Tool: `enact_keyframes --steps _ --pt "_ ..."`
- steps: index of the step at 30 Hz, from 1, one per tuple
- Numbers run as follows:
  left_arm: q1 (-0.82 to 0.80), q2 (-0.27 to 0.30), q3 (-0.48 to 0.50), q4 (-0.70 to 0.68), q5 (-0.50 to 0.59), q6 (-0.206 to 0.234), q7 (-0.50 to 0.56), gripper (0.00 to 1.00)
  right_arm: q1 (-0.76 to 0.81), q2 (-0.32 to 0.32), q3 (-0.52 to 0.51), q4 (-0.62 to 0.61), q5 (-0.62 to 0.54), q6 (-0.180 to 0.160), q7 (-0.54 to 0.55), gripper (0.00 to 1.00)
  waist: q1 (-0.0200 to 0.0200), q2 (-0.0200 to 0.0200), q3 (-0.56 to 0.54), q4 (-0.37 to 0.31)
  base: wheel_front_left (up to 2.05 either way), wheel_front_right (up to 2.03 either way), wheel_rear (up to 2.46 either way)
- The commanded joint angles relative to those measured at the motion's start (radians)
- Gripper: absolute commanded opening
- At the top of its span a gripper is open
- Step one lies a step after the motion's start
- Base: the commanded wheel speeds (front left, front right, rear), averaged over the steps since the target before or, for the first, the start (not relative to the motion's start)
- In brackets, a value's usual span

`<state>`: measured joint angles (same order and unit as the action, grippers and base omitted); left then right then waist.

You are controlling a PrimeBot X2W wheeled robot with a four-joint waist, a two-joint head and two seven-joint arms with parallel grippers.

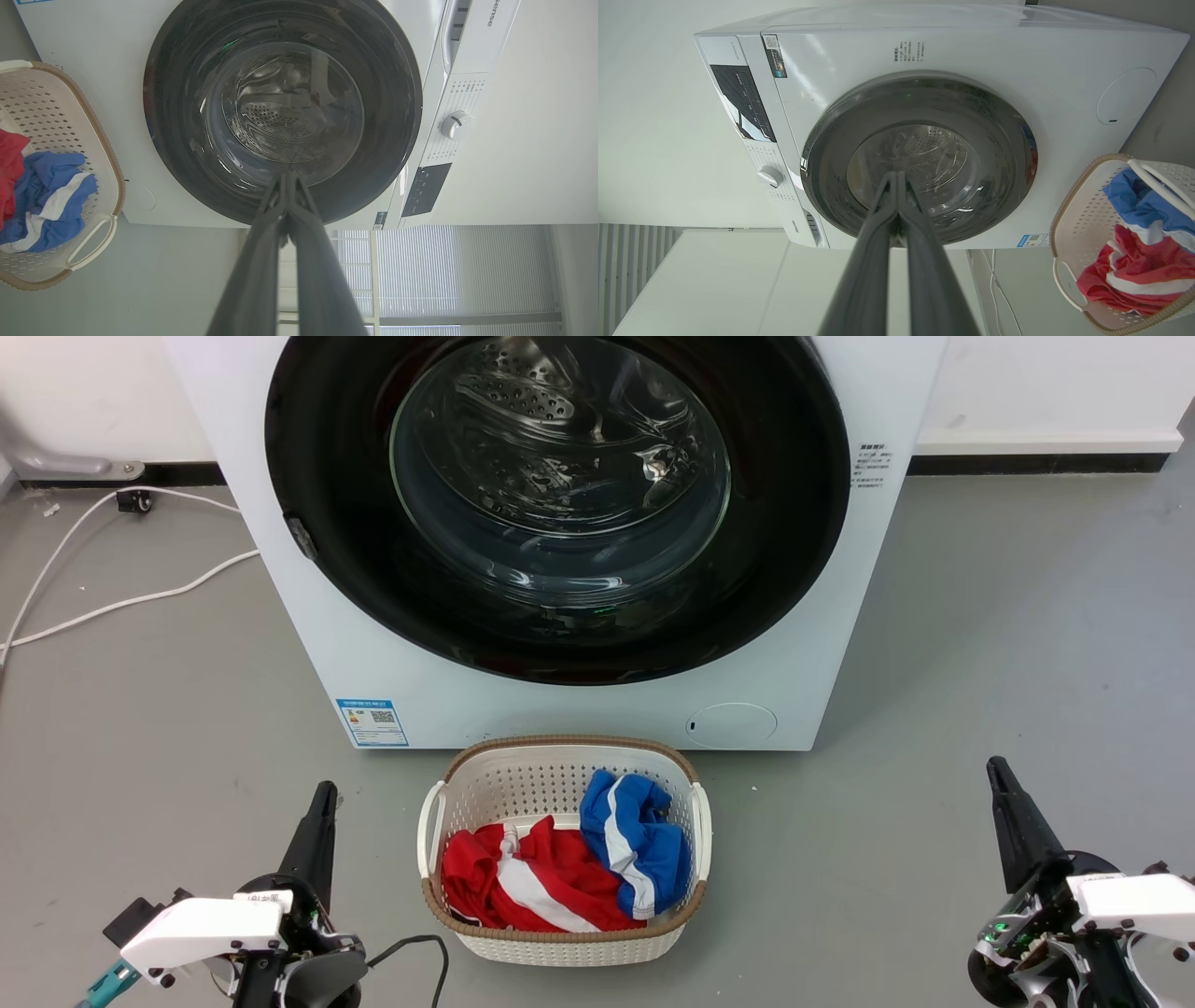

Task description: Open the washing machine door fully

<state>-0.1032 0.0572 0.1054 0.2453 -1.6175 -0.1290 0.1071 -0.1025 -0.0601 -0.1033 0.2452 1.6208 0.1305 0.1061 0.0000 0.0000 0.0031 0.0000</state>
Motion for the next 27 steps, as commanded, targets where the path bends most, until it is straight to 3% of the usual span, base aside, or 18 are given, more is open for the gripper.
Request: enact_keyframes --steps 1,9,10,27 --pt "-0.009 -0.001 0.003 0.001 0.003 -0.003 0.002 0.00 -0.011 0.003 -0.001 0.001 -0.004 0.001 0.000 0.00 0.0000 0.0000 0.000 0.000 0.00 0.00 0.00" --pt "-0.009 -0.002 0.004 0.001 0.003 -0.003 0.004 0.00 -0.011 0.004 -0.002 0.001 -0.005 0.000 0.002 0.00 0.0000 0.0000 0.000 0.000 0.00 0.00 0.00" --pt "-0.009 -0.002 0.004 0.001 0.003 -0.003 0.004 1.00 -0.011 0.004 -0.003 0.001 -0.005 0.000 0.002 1.00 0.0000 0.0000 0.000 0.000 0.00 0.00 0.00" --pt "0.014 -0.002 -0.075 -0.033 0.044 0.000 -0.065 1.00 0.045 -0.003 0.032 -0.044 -0.056 0.000 -0.060 1.00 0.0000 0.0000 -0.001 0.000 0.00 0.00 0.00"
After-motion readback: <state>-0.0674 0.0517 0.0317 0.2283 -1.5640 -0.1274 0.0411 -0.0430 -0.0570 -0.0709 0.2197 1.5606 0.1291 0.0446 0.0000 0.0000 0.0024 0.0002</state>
